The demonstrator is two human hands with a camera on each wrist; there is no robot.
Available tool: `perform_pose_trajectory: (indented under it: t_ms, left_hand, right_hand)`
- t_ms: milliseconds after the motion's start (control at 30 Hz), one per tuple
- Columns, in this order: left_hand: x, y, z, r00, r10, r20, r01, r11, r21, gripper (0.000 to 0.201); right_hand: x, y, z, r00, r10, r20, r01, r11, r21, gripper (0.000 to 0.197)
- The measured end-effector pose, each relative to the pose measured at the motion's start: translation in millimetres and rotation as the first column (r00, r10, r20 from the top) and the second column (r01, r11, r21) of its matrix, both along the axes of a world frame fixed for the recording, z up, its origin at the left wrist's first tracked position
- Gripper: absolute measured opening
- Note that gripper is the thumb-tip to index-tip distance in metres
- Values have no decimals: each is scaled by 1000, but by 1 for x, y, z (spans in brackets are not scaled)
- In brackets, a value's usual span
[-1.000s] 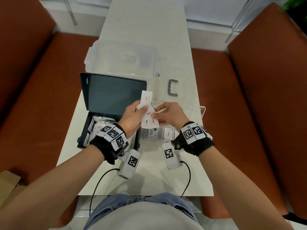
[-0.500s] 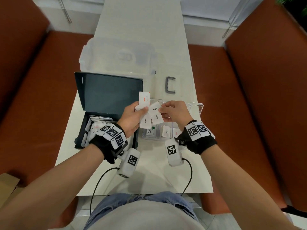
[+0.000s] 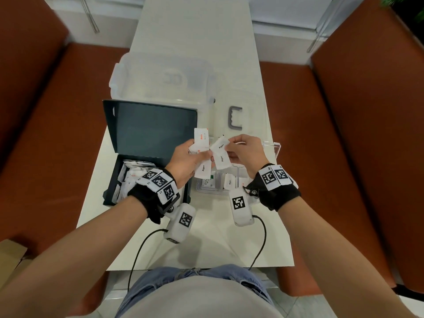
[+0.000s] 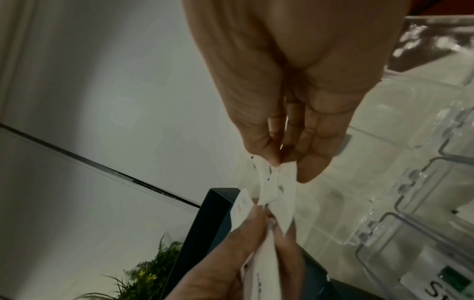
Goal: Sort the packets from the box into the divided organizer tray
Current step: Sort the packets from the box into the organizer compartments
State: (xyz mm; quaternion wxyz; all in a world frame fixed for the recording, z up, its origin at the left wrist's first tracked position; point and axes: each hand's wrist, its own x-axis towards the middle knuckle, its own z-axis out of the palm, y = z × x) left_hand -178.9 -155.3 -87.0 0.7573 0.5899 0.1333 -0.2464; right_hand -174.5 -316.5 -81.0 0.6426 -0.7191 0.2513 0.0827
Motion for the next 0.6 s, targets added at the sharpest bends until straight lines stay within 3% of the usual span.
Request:
perform_pose_trajectory:
  t_ms: [100,300,467,600]
  left_hand:
    - [-1,-3,-1,1000,-15,-7,15,1000,-25,40]
    - [1,-2,-5,1000,-24,10,24,998,54,39]
    - [3,3,-6,997,-32,66,25,995,101,38]
    - [1,0,-6,997,-46,55,42,997,67,35]
  right_hand:
    - [-1,3,-3,996,-83,20,82,996,33,8]
    - [-2,-2,2,995,-87,52,85,995,45,4]
    - [-6,-16,8,987,152,44,-145,982,-125,10]
    - [-10,-11,5,972,229,52,-215,956,-198,15]
